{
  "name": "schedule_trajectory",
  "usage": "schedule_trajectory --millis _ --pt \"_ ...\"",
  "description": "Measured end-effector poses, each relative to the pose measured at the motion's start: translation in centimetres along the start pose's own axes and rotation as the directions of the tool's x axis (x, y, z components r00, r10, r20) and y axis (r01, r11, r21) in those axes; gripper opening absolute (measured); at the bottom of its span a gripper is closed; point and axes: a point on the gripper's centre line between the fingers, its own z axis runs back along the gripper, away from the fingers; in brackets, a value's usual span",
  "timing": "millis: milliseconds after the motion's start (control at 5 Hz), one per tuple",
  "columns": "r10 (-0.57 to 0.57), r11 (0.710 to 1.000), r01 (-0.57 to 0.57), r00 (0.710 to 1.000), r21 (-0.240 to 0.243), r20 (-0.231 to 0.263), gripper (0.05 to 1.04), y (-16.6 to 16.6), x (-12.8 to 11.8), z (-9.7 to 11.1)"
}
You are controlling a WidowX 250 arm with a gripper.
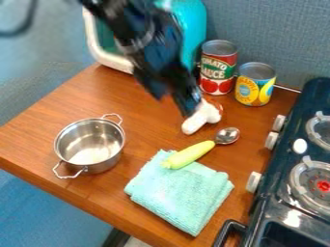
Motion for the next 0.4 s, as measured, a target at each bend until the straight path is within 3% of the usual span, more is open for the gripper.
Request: schedule_trajectory --millis 200,400 --pt "0.023 0.998 -0.009 0.97 0.056 -0.241 1.001 2.8 -1.7 3.6" --pt "0.087 0.996 -0.069 0.917 0.062 -0.389 1.001 4.4 -3.4 4.1"
